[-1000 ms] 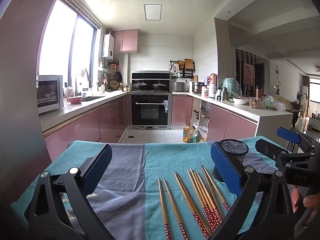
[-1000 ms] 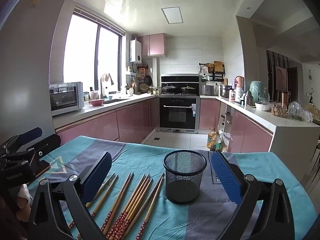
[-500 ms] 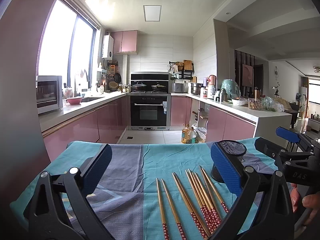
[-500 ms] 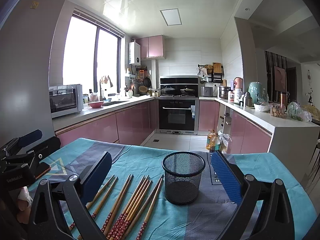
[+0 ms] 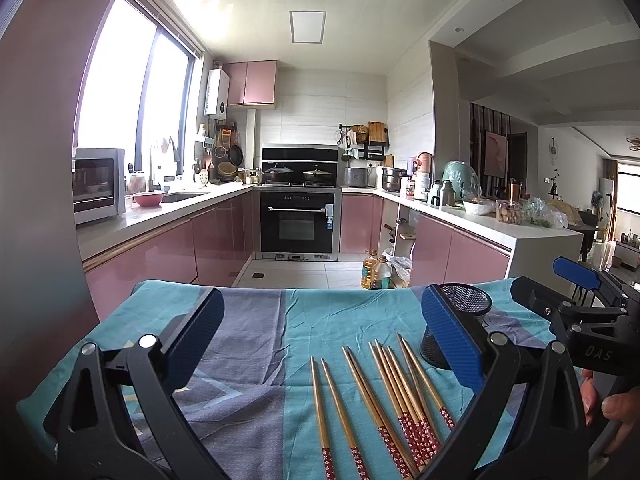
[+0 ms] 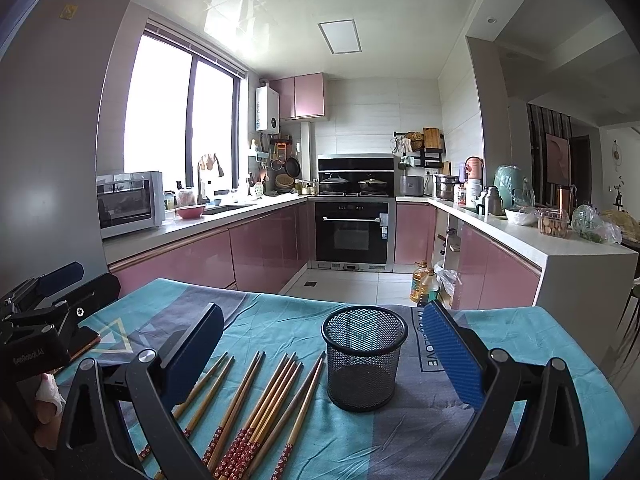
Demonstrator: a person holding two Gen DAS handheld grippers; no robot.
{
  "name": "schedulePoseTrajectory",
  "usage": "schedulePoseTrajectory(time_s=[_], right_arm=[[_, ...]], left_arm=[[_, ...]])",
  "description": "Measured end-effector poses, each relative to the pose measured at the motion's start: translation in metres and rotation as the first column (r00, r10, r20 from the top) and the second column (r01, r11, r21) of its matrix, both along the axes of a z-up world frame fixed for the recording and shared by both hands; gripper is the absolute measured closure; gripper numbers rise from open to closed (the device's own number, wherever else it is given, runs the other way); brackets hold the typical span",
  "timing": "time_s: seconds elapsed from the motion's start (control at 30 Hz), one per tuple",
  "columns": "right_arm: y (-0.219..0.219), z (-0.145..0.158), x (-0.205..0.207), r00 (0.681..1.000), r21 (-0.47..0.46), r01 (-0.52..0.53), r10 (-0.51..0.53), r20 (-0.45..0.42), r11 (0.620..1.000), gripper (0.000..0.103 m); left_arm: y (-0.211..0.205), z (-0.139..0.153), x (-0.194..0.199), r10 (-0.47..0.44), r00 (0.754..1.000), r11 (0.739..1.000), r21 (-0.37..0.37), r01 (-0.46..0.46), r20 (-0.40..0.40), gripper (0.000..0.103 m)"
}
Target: Organize utensils
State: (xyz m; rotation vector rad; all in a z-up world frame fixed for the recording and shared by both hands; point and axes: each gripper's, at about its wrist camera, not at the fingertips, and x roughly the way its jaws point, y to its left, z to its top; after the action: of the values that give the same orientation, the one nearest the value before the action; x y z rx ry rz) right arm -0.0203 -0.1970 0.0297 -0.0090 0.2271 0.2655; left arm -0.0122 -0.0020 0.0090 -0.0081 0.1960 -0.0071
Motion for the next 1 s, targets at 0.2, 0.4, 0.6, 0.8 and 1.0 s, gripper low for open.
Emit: schedulePoseTrajectory(time_s=[0.2,0.4,0.6,0.8,1.0], right_arm=[[-0.0009,0.0011,-0.0012,1.0,-0.001,-0.001,0.001,0.005,1.0,0.006],[-0.0022,0.0037,-0.0022,1.0,-0.002,0.001,-0.001,0.011,1.0,0.006],[-0.0018,0.0026,-0.0033,1.0,-0.002,0.002,-0.002,0.018,1.0,0.006],[-0.0019,0.0027,-0.0036,1.0,-0.001,0.001,-0.001,0.019,1.0,0.006],[-0.0016,0.0023,-0.0035,1.0,-0.001,0.001,-0.001,0.017,1.0,0.006]], left_arm=[[0.0005,-0.0002,-0.0004,0.001,1.0,1.0,-0.003,-0.001,0.002,0.006],[-0.0005,0.0007,-0.0008,0.001,1.0,1.0,-0.004,-0.001,0.002,0.006],[-0.0032,0.0039,-0.0016,-0.003,1.0,1.0,-0.003,0.003,0.002,0.006],[-0.0052,0.0056,-0.0018,-0.005,1.0,1.0,-0.004,0.005,0.004,0.006],[-0.0061,0.0069,-0.0018,-0.005,1.0,1.0,-0.006,0.005,0.004,0.006]])
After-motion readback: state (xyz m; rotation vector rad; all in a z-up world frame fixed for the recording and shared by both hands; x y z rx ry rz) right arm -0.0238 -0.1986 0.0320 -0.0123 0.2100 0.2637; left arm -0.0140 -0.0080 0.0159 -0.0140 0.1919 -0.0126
